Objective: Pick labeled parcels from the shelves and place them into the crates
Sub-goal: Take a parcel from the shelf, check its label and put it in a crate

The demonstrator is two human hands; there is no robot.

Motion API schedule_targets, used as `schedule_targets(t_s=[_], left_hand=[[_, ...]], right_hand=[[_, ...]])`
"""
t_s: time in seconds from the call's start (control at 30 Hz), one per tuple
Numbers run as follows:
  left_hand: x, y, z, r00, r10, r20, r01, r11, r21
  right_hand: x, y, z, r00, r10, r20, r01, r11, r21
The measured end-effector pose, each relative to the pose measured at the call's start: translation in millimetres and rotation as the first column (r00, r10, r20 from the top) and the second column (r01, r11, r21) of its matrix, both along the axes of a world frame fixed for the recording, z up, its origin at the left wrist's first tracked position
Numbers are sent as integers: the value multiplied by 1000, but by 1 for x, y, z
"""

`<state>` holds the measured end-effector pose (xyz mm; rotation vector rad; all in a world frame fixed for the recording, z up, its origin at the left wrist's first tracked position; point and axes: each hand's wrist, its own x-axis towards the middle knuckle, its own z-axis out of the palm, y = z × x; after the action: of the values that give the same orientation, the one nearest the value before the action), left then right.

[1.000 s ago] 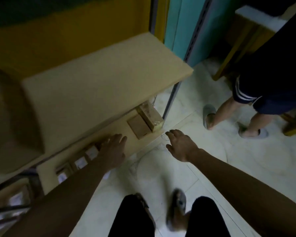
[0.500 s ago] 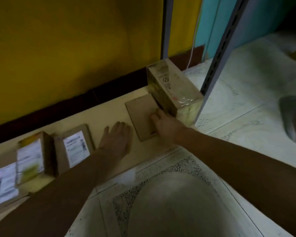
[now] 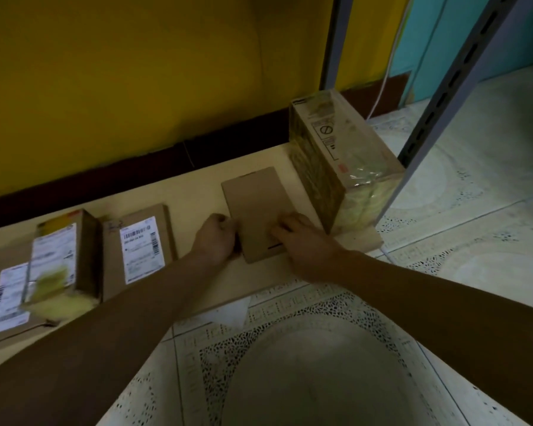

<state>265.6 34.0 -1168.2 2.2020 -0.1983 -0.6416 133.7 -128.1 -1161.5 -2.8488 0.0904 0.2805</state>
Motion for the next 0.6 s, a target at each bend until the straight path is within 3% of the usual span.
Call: schedule_targets(t_s=[0.1, 0.23, 0.43, 0.6], left_hand=[[-14, -7, 12, 952, 124, -278, -163, 979, -121], [-29, -1, 23, 852, 60, -520, -172, 970, -171], [-25, 6, 26, 866, -13, -499, -128, 961, -247], [-24, 14, 35, 860, -103, -500, -80, 940, -331]], right_hand=[[3, -4, 7, 1000, 3, -2, -3, 995, 96], [-9, -16, 6, 997, 66, 35, -70, 989, 130], [-9, -15, 13, 935, -280, 216, 190, 912, 363], [3, -3, 20, 816, -572, 85, 444, 713, 542]])
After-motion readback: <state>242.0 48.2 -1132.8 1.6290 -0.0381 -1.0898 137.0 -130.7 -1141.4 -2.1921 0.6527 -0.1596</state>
